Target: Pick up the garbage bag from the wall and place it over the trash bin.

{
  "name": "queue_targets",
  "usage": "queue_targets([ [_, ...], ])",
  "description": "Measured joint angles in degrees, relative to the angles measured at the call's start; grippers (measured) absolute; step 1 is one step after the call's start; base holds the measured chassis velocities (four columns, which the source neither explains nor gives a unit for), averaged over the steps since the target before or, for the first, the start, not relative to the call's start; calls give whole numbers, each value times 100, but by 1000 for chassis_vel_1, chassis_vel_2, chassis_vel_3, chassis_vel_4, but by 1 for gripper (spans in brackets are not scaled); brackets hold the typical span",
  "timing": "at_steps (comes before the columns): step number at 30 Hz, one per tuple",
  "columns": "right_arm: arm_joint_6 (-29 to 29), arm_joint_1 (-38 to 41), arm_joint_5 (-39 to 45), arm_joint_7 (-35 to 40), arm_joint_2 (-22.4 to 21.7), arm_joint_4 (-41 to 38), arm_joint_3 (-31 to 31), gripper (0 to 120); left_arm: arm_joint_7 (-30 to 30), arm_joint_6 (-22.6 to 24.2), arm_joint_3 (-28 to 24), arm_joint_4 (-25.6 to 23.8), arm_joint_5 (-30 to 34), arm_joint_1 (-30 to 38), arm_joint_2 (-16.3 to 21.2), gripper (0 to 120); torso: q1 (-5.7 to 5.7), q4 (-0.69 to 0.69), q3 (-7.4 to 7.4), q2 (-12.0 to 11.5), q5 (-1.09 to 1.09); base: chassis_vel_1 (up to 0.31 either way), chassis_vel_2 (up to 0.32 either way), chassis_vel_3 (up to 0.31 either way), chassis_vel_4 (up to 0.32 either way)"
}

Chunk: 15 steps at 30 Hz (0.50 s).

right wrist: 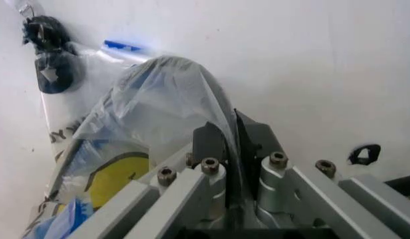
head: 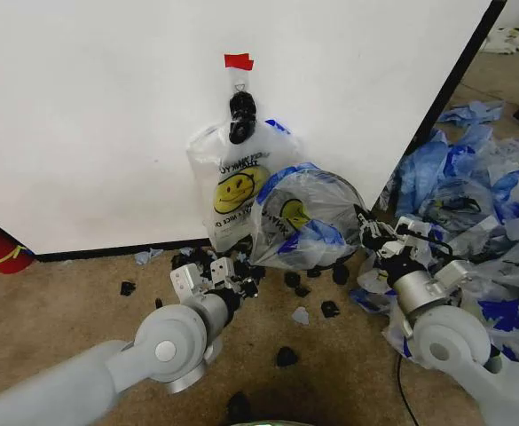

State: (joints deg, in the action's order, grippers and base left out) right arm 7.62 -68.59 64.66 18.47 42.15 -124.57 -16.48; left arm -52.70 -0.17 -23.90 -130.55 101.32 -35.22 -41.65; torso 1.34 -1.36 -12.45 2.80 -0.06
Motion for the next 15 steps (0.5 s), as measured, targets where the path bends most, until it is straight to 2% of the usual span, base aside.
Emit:
queue_targets([
  [4, 21, -1, -197, -53, 35, 82, 26, 0, 9, 15, 63, -66, 0, -68, 61, 0, 0, 0, 0, 0, -2, 0, 0, 0, 0],
  [9, 225, 15, -1253, -410, 97, 495, 183, 0, 61, 111, 477, -297, -56, -522, 432, 0, 0, 0, 0, 0, 2, 0, 0, 0, 0],
  [10, 225, 15, -1253, -410, 97, 495, 183, 0, 61, 111, 477, -297, -56, -522, 432, 0, 0, 0, 0, 0, 2, 0, 0, 0, 0],
  [13, 306, 51, -1660, -692, 118, 639, 279, 0, 515, 107, 844, -401, -269, -895, 655, 0, 0, 2, 0, 0, -2, 0, 0, 0, 0],
  [15, 324, 64, -1790, -830, 128, 680, 351, 0, 1323, -11, 1005, -436, -573, -1066, 706, 2, 0, 3, 0, 0, -1, 0, 0, 0, 0],
])
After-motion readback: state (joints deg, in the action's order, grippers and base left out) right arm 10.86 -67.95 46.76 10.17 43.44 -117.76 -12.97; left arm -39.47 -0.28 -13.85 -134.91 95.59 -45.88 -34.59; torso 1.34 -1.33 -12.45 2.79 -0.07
